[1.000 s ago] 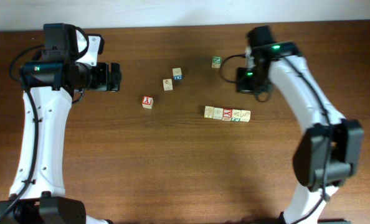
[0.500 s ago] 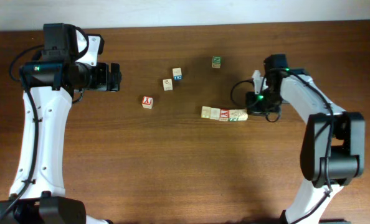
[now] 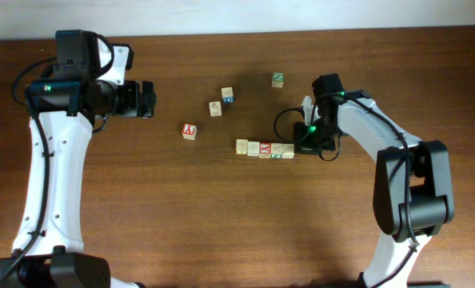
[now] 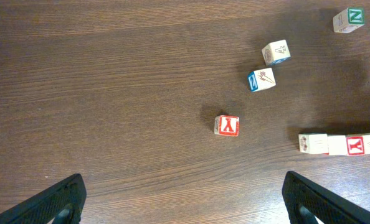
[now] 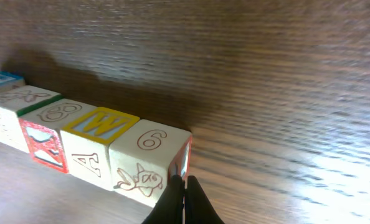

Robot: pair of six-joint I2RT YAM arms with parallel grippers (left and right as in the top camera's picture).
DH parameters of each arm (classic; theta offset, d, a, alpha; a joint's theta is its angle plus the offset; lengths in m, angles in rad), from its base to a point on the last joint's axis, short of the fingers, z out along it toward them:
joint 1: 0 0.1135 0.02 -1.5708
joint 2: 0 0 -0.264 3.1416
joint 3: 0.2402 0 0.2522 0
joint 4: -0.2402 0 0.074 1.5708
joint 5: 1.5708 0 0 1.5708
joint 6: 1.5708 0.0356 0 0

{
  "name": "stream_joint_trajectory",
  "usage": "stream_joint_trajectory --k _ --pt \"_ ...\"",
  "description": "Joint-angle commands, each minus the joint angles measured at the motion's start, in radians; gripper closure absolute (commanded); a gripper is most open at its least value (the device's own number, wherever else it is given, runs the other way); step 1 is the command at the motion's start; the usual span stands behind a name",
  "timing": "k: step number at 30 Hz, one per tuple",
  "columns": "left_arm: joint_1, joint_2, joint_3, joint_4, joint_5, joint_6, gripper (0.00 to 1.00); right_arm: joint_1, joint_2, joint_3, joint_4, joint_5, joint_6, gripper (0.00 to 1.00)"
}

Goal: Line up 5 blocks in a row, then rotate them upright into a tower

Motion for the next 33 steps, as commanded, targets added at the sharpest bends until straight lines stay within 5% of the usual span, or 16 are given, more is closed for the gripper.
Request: stream_joint_trajectory --k 1,9,18,22,33 --pt "0.002 0.005 0.018 0.001 0.014 -0.010 0.01 0.023 0.013 -0.009 0.005 -0.044 0.061 0.95" --pt "0.002 0.005 0.018 0.003 0.014 -0.010 0.01 0.042 -0.027 0.188 -0.080 0.082 0.034 0.94" --pt "0.002 0.005 0.018 0.062 0.032 -0.009 0.01 0.328 0.042 0.207 0.262 0.251 0.251 0.90" --pt "0.002 0.005 0.018 0.072 0.029 -0.010 0.01 0.390 0.079 0.206 0.294 0.384 0.326 0.96" --pt "0.001 0.043 0.018 0.111 0.033 -0.010 0.01 0.429 0.135 0.204 0.261 0.350 0.330 0.96"
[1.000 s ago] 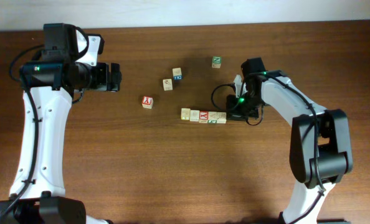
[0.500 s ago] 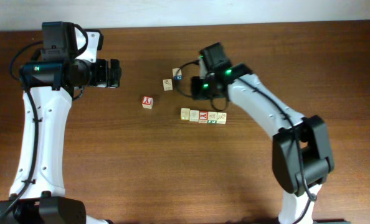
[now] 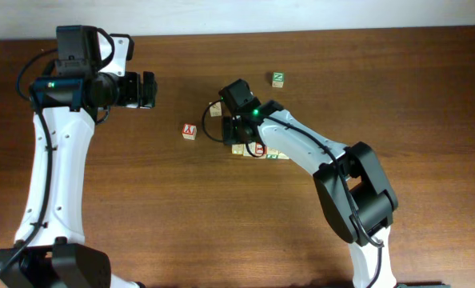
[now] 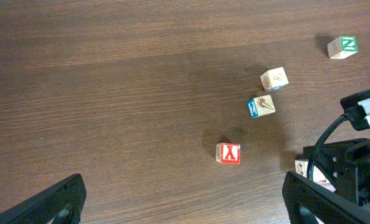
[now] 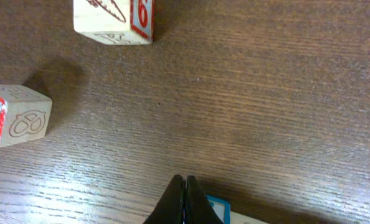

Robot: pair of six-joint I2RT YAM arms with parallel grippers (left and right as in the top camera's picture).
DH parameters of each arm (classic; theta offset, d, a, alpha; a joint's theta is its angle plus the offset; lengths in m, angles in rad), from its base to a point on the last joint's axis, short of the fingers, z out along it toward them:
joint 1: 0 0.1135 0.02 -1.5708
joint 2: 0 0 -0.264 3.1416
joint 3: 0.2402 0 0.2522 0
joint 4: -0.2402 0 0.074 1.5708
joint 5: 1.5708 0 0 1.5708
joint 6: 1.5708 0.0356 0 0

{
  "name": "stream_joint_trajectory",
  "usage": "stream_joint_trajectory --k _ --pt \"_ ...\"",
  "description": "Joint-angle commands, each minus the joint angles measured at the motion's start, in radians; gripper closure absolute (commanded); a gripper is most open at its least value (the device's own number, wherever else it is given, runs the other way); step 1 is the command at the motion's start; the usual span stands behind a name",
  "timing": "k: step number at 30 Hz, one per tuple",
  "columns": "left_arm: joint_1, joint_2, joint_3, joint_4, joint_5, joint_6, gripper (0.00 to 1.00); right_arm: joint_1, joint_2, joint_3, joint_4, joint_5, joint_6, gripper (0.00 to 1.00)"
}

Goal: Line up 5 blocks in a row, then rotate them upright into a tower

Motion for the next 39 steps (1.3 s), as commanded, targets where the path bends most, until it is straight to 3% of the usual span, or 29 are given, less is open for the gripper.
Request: stream_joint_trajectory --k 1,10,12,14,15,17,18,20,22,26,30,39 --pt "0.001 0.014 0.018 0.002 0.018 -0.010 0.01 0.006 0.008 0.006 -0.022 0.000 0.012 0.96" --pt "0.001 0.014 0.018 0.002 0.019 -0.010 0.01 -0.002 0.006 0.011 -0.019 0.002 0.011 0.96" --pt "0.001 0.014 0.018 0.001 0.100 -0.010 0.01 -0.053 -0.043 0.085 -0.119 -0.027 0.010 0.96" --pt "-0.001 0.022 0.016 -0.008 0.192 -0.032 0.01 -0.133 -0.116 0.180 -0.239 -0.144 -0.080 0.96" --pt "-0.008 0.045 0.015 -0.024 0.191 -0.118 0.01 -0.200 -0.161 0.237 -0.364 -0.185 -0.110 0.91" --pt "-0.032 0.109 0.015 -0.062 0.190 -0.192 0.51 -0.299 -0.197 0.251 -0.519 -0.201 -0.188 0.91" --pt "-0.054 0.163 0.015 -0.078 0.190 -0.195 0.71 -0.352 -0.193 0.239 -0.585 -0.244 -0.276 0.91" --pt "-0.082 0.236 0.015 -0.081 0.190 -0.204 0.89 -0.369 -0.193 0.182 -0.575 -0.377 -0.420 0.92" --pt "-0.096 0.303 0.015 -0.047 0.190 -0.272 1.00 -0.309 -0.193 0.112 -0.501 -0.380 -0.386 0.96" --pt "-0.095 0.303 0.080 -0.037 0.097 -0.279 1.00 -0.132 -0.184 0.019 -0.351 -0.258 -0.179 0.96" --pt "-0.095 0.303 0.169 -0.069 0.011 -0.279 1.00 0.014 -0.127 0.014 -0.315 -0.058 -0.037 0.96" --pt "-0.038 0.303 0.283 -0.142 -0.055 -0.279 0.99 0.060 -0.011 0.013 -0.290 -0.051 0.008 0.96"
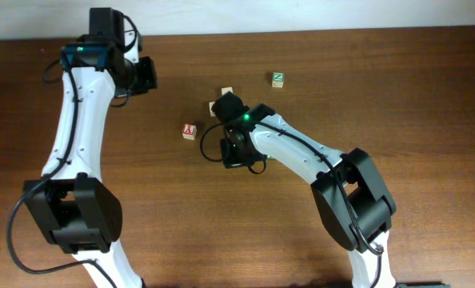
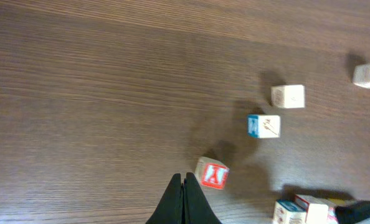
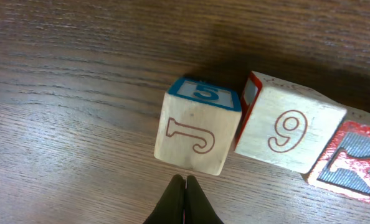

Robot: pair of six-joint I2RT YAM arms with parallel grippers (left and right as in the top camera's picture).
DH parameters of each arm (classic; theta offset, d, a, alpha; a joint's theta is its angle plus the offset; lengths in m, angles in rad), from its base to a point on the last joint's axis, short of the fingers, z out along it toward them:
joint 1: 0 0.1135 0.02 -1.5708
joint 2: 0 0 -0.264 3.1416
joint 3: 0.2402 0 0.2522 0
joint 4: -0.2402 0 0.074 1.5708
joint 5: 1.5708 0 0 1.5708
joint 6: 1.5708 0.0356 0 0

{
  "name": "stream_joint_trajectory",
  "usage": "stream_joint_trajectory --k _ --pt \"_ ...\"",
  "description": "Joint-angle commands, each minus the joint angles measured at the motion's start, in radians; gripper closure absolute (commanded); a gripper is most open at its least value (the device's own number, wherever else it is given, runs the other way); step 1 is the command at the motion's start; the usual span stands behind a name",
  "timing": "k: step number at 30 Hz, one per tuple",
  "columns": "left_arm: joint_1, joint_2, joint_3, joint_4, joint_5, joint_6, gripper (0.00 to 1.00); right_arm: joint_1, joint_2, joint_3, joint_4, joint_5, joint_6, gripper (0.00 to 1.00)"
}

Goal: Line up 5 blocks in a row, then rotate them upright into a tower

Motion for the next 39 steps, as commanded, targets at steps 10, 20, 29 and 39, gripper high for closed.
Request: stream_joint_trajectory --k 10,20,29,39 --pt "0.008 -0.015 0.019 -0.023 -0.015 -0.009 0.95 -0.003 0.029 -0.006 0.049 0.028 0.018 0.96" --pt "0.008 -0.015 0.019 -0.040 -0.014 -0.009 0.94 -0.003 0.029 -0.006 0.056 0.046 0.018 0.96" --pt "0.009 -0.015 0.019 -0.018 -0.078 -0.009 0.88 0.045 0.029 0.055 0.073 0.040 -0.101 0.96" --pt "0.009 -0.015 0.019 -0.018 -0.112 -0.009 0.86 0.056 0.043 0.054 0.187 0.144 -0.124 0.96"
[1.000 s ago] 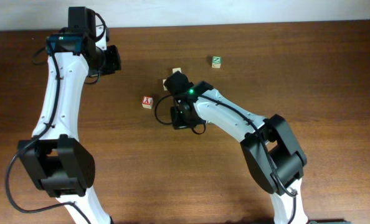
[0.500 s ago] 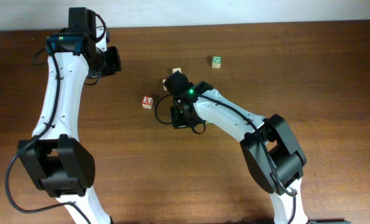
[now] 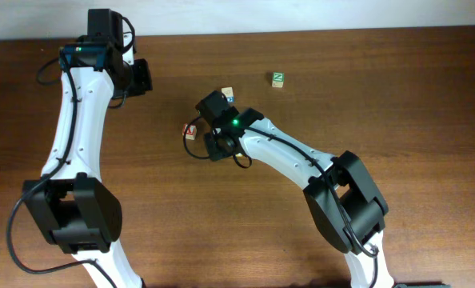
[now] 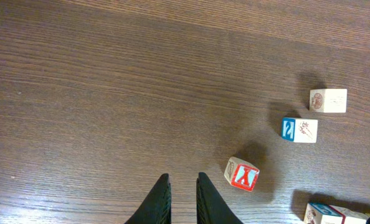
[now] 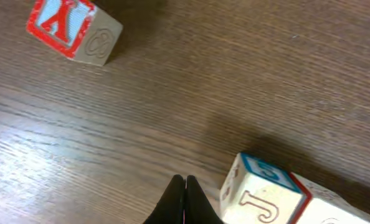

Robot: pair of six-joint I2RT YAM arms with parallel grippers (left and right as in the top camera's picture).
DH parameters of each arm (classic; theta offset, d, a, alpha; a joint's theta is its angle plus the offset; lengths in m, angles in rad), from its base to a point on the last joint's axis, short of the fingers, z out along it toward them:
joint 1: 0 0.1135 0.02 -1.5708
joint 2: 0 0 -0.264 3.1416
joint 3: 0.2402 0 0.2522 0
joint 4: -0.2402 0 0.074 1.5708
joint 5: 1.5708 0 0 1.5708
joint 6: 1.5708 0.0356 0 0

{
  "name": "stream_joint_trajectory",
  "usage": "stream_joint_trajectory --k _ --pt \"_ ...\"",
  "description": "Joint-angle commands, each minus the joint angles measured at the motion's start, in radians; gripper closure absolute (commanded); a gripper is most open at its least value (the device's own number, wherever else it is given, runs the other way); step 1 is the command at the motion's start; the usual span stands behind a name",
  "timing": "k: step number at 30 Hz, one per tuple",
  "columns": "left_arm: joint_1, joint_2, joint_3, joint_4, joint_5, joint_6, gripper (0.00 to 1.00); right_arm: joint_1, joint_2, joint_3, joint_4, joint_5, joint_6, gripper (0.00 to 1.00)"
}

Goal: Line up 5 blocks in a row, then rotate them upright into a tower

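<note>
A red Y block (image 3: 191, 130) lies alone left of centre, turned a little askew in the left wrist view (image 4: 242, 174). My right gripper (image 3: 213, 148) is shut and empty just right of it. In the right wrist view the shut fingertips (image 5: 185, 199) sit between the red Y block (image 5: 73, 31) and the J block (image 5: 266, 190) at the row's left end. The overhead view hides most of the row under the right arm. My left gripper (image 3: 144, 76) hangs at the far left, its fingers (image 4: 164, 199) a narrow gap apart over bare wood.
A blue-sided block (image 4: 299, 130) and a plain block (image 4: 327, 100) lie behind the row. A green N block (image 3: 277, 79) stands further back right. The row's end block (image 4: 325, 213) shows at the left wrist view's lower right. The right arm (image 3: 285, 156) stretches across the middle.
My right gripper has moved left, from right in front of the J block to the wood between it and the red Y block. My left fingers have parted slightly.
First my right gripper was shut at the row's right end by the 6 block, and the left was wide open. Then the right was over the row's left part. Then it faced the J block and the left was shut. Now it sits near the Y block.
</note>
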Motion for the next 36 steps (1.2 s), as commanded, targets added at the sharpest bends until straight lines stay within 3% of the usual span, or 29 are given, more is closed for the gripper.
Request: stream_joint_trajectory --k 1,20,22,25,29,32,36 --pt "0.001 -0.015 0.019 0.002 -0.014 -0.008 0.86 0.003 0.032 0.018 -0.006 0.038 -0.010 0.96" --pt "0.001 -0.015 0.017 -0.009 -0.014 -0.008 0.88 0.002 0.032 0.026 -0.034 0.110 0.011 0.96" --pt "0.001 -0.016 0.020 -0.005 -0.019 -0.007 0.95 0.002 -0.021 0.061 -0.050 0.070 -0.021 0.96" --pt "-0.005 -0.035 0.056 -0.057 -0.021 -0.001 0.95 -0.022 -0.169 0.129 -0.081 0.040 -0.038 0.96" --pt "-0.066 -0.054 0.040 -0.140 0.037 -0.001 0.98 -0.211 -0.365 0.134 -0.237 -0.098 -0.068 0.96" --pt "-0.121 -0.035 -0.042 -0.108 0.129 -0.001 1.00 -0.370 -0.357 0.097 -0.316 -0.276 -0.171 0.96" --pt "-0.202 -0.018 -0.213 0.027 0.277 -0.002 1.00 -0.549 -0.354 -0.069 -0.246 -0.452 -0.190 0.96"
